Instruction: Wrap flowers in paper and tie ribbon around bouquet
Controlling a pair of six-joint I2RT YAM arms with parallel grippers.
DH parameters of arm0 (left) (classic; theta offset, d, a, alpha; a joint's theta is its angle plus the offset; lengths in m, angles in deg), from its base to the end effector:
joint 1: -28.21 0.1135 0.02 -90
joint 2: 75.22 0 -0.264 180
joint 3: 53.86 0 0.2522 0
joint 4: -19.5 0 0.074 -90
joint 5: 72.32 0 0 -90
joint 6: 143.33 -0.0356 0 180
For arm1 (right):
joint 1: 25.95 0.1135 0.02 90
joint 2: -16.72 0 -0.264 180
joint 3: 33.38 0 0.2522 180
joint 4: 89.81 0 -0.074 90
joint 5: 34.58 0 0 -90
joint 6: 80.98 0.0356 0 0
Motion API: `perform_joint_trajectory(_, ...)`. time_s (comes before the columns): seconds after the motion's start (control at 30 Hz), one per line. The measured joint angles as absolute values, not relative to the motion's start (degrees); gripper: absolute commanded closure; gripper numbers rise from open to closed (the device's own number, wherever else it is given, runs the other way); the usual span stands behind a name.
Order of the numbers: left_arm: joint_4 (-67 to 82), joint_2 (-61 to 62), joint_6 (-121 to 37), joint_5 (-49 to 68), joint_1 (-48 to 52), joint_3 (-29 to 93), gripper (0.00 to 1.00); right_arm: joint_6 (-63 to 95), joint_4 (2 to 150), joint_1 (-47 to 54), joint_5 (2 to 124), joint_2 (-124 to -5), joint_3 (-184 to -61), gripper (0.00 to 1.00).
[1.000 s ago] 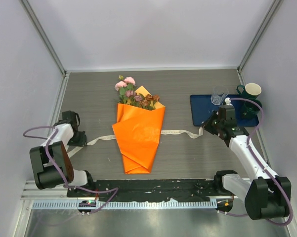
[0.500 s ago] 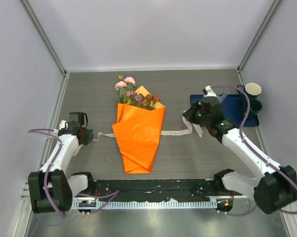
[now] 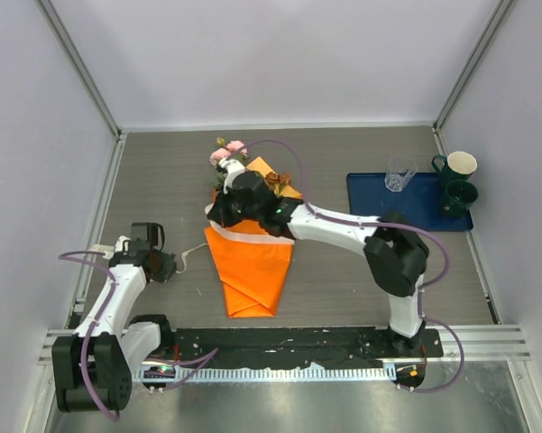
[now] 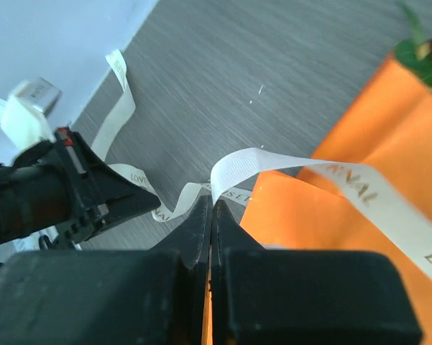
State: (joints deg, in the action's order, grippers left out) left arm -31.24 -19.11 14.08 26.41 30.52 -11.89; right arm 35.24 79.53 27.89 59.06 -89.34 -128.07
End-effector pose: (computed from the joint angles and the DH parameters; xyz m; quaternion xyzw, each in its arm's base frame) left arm 0.1634 0.0120 0.1722 -0.5699 0.7891 -0.0540 0.2227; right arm 0.2589 0.3580 0.2764 -0.2151 0.8006 0.3795 0.4109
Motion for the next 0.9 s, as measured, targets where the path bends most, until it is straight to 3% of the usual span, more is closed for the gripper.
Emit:
perform_joint_trajectory(0.2,-32.13,-20.96,13.6,25.01,30.06,-11.98,1.0,34.6,78.67,28.85,66.06,-100.47,-134.06,0.94)
perform_joint_trajectory(0.43,-31.19,-27.28,10.67,20.27,29.19,-15.43,1.0,34.52,72.51,28.85,75.74,-115.09,-151.68,0.76)
perform_joint_trajectory(0.57,-30.87,-31.69,8.86,17.39,27.77,-15.58,1.0,37.03,68.97,28.37,79.02,-116.86,-154.69,0.75)
perform_joint_trajectory(0.6,-30.84,-32.85,8.58,16.66,27.35,-15.58,1.0,38.06,68.53,28.29,79.96,-117.5,-155.96,0.73)
perform_joint_trajectory(0.63,-30.84,-34.03,8.18,16.05,27.07,-15.58,1.0,38.87,68.6,28.18,80.74,-118.06,-157.01,0.61)
perform_joint_trajectory(0.73,-30.8,-37.16,7.57,14.26,26.72,-15.58,1.0,40.99,68.36,27.76,82.1,-118.35,-157.82,0.51)
perform_joint_trajectory(0.9,-30.71,-39.21,5.67,10.39,26.13,-15.25,1.0,43.04,68.36,26.36,82.65,-116.25,-154.28,0.44)
